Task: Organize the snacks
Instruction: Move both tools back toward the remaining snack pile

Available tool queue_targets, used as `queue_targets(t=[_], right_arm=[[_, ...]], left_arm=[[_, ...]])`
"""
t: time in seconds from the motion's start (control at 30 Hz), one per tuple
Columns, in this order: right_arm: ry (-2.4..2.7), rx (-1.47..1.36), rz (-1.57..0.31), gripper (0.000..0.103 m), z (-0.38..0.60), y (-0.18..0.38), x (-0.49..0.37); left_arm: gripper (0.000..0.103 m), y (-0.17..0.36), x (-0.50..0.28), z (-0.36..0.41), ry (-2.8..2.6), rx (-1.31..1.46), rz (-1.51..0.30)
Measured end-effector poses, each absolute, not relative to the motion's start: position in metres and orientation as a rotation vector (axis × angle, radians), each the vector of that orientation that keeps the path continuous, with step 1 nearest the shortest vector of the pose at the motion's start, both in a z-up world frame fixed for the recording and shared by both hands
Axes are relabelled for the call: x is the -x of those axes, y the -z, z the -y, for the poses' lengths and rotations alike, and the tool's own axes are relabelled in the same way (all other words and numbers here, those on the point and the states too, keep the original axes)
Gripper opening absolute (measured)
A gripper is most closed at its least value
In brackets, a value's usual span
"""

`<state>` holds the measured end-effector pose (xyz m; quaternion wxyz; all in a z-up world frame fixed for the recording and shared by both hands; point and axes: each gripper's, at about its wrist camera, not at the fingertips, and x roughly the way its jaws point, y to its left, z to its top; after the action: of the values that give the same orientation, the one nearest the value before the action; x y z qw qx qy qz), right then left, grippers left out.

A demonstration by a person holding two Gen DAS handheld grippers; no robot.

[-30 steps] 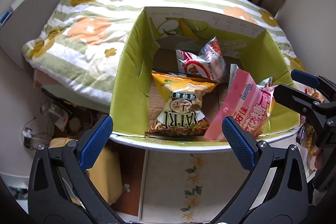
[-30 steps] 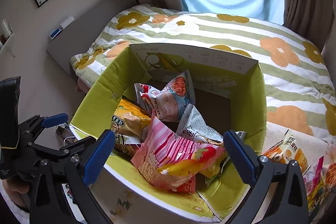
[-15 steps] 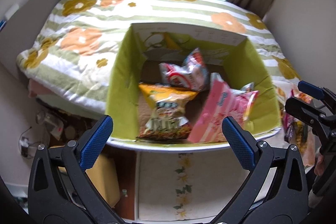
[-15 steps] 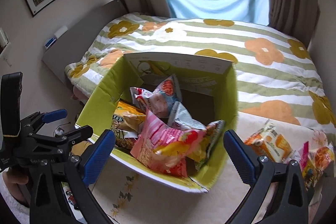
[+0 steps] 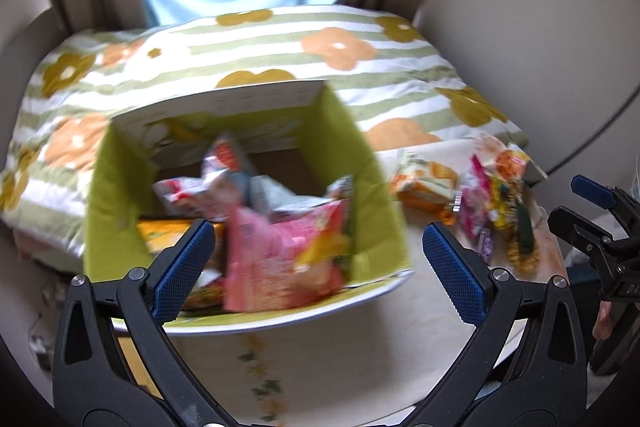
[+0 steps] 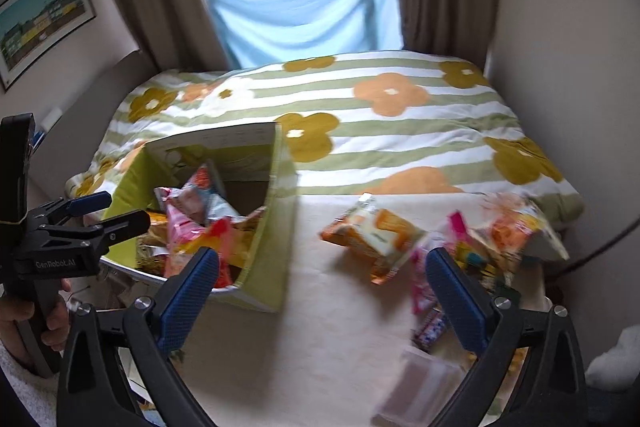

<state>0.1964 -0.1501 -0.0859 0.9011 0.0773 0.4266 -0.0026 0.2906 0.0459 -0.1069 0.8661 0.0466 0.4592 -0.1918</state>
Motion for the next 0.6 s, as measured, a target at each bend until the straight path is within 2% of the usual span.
queue_targets(t=[0.3, 0.6], right_arm=[[0.094, -0.193, -0.907, 0.103, 0.242, 0.097, -0.151], [0.118, -0.25, -0.949, 0.102, 0.319, 0.136, -0.128]], left_arm=[[0.103, 0.116, -0.267, 0.073, 0.503, -0.124, -0.989], [0.103, 0.148, -0.253, 0.167, 0.532, -0.163, -1.05]])
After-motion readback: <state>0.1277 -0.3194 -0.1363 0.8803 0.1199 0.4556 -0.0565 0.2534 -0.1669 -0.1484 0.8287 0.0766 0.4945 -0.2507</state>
